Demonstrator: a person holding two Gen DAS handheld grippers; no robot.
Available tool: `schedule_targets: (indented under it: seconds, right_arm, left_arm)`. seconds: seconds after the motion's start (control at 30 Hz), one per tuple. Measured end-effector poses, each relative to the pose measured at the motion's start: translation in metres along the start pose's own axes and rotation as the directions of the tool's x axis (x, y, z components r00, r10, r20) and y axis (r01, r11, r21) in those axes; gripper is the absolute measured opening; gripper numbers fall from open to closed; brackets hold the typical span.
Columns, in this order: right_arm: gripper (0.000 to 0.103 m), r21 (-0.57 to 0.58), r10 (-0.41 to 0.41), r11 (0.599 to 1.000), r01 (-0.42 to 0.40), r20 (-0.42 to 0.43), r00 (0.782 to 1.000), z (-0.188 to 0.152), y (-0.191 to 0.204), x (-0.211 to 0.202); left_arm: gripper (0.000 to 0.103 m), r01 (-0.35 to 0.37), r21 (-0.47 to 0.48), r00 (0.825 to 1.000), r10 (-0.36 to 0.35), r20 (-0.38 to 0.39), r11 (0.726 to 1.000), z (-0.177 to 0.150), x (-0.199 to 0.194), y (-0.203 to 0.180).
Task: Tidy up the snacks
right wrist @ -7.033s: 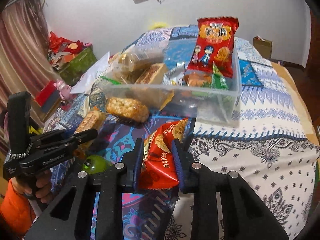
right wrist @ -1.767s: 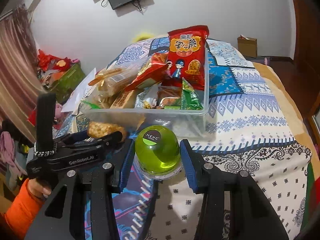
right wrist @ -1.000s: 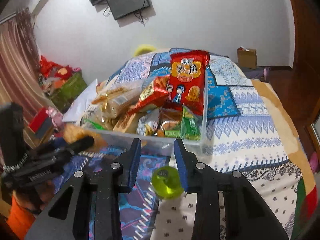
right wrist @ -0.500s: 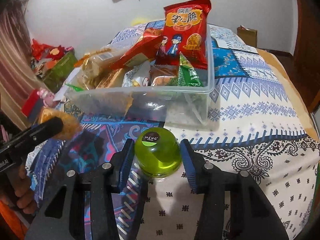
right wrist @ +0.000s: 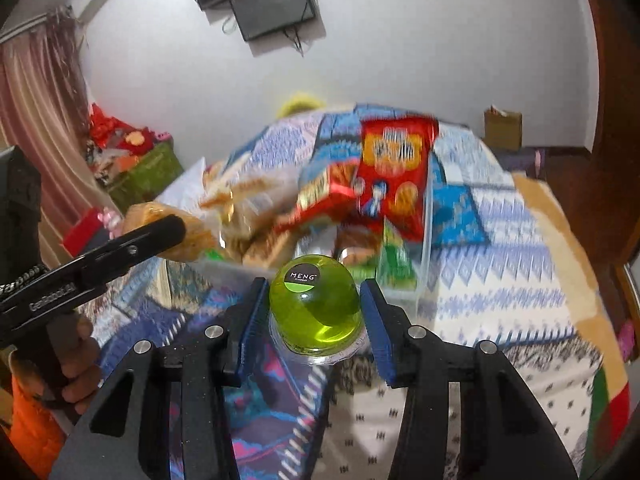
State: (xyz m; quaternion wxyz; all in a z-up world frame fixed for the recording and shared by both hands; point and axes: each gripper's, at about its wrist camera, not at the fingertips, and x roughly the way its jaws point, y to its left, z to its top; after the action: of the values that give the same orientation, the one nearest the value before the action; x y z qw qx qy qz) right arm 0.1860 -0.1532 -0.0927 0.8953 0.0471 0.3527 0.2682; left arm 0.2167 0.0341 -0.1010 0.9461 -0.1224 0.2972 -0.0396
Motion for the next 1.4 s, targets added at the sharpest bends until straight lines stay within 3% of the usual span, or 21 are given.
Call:
schedule_targets:
  seconds: [0.13,0.33,0.53,0.73,0.9,1.13,1.4]
  right_arm:
    - [0.043,-0.002,-0.024,1.0,0.024,0.034,0.999,0.018,-0.005,0.008]
    - [0.043,0.011,-0.045,0.999,0.045,0.013,0.999,0.029,-0.015,0.037]
    - [0.044,0.002,-0.065,0.998,0.066,-0.031,0.997,0.03,-0.02,0.061]
    - [0.046,0.003,-0.075,0.997,0.075,-0.05,0.996,0.027,-0.025,0.062]
    - [0.049,0.011,-0.049,0.999,0.05,-0.034,0.998,0.031,-0.023,0.048]
    - [0.049,-0.011,-0.035,0.999,0.035,0.027,0.999,0.037,-0.009,0.008]
    - [0.049,-0.075,-0.009,0.997,0.023,0.179,0.984,0.051,0.025,-0.067]
  left_arm:
    - [0.077,-0.001,0.008,1.0,0.001,0.022,1.0,0.019,0.016,-0.006]
    - [0.077,-0.043,0.02,0.999,0.044,-0.02,0.999,0.033,0.061,-0.007]
    - [0.077,-0.057,0.06,0.994,0.062,-0.094,0.997,0.027,0.103,-0.007]
    - [0.086,-0.03,0.116,0.991,0.045,-0.128,0.993,0.02,0.11,-0.014]
    - [0.088,-0.022,0.111,0.996,0.031,-0.086,0.994,0.023,0.09,-0.016]
    - [0.088,-0.04,0.142,0.999,0.035,0.032,0.989,0.03,0.027,-0.024]
    - [0.088,-0.061,0.137,0.978,0.031,0.207,0.989,0.039,-0.074,-0.03]
